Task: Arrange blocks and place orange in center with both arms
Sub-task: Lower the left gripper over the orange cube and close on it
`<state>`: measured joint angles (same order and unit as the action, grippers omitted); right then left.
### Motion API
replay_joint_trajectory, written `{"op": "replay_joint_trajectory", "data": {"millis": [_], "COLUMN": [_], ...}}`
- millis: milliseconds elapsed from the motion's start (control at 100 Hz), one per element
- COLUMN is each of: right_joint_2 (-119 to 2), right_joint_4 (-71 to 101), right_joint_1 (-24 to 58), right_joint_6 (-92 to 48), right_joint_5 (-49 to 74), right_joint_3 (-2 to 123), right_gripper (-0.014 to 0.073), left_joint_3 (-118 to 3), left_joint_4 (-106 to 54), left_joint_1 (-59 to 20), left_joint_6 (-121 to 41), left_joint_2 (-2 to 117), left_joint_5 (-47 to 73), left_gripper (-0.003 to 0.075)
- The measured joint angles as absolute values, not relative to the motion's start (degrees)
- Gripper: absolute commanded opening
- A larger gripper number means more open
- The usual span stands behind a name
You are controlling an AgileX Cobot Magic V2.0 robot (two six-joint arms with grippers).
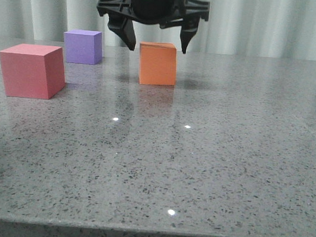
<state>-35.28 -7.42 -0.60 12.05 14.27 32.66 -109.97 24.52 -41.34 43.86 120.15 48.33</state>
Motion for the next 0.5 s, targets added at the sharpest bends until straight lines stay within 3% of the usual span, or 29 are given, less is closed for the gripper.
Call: {"op": "replay_joint_trajectory", "data": {"millis": [180,400,500], "right_joint_2": [-35.28,-35.28,-35.28], "right_joint_4": [-7.42,-7.42,-7.42], "right_joint_1": [-0.60,-0.60,-0.60], "right_joint_6": [12.05,12.05,12.05], "right_joint_5": [14.27,14.27,14.27], "right_joint_3": [32.66,32.66,32.66], "right_gripper": [-0.0068,-0.0068,-0.0068], "left_joint_3": [-109.97,-109.97,-109.97], "left_joint_4": [24.56,24.65,24.65], "left_joint_1": [-41.34,-41.34,-41.34], "left_joint_6": [43.94,43.94,43.94], "left_joint_2": [121.98,122.12,122.12], "left_joint_5": [48.43,48.67,49.00], "left_gripper": [0.0608,0.0365,0.0315]}}
